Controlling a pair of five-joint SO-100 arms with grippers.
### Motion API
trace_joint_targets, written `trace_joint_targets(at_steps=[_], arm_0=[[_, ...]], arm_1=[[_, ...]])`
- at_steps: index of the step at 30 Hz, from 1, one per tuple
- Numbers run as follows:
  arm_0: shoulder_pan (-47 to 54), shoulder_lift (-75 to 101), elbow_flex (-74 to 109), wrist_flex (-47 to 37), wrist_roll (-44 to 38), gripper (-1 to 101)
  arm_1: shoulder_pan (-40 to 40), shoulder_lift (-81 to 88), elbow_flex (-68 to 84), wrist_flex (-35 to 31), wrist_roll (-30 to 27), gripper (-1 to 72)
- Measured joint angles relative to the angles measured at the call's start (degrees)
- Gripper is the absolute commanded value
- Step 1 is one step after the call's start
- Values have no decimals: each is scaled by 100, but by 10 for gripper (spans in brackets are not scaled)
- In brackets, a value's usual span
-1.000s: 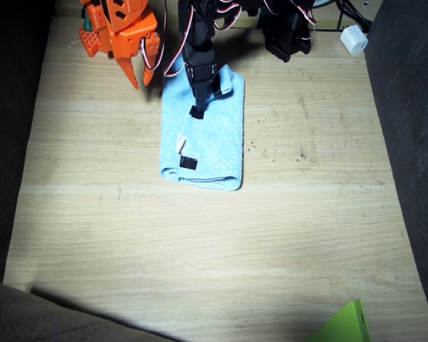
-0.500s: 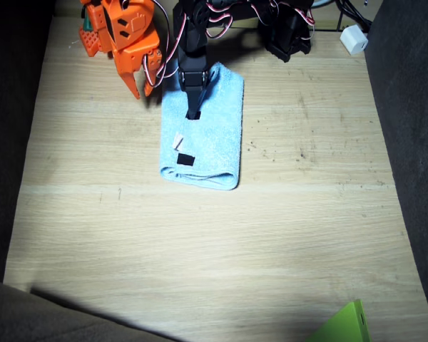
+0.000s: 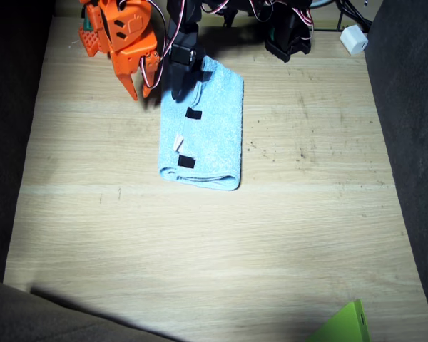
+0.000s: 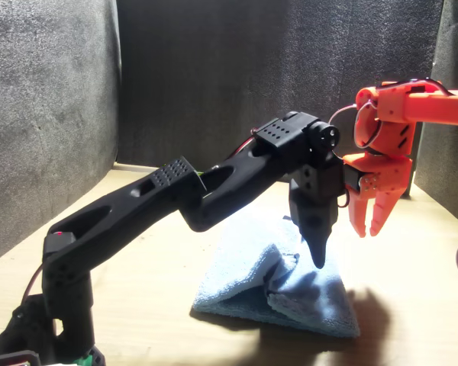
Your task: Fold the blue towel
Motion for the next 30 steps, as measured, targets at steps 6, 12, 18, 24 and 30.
trace_joint_targets(at_steps=[6,12,18,24,30], arm_0=[[747,853,-97,-176,-272,138],[2558,2013,967,9,-2320,-5],[3226,3806,4535,-1072,-3929,-4],[2250,4491,7058,-2259,-4351,-4],[1626,4113,7058,-2224,-4597,-4]], arm_1=[[-167,211,0,53,-18,1],[-1099,1160,0,202,-70,0],[-1696,1723,105,220,-53,0],[-1811,1529,211,26,18,0],[-1828,1011,211,-167,158,0]])
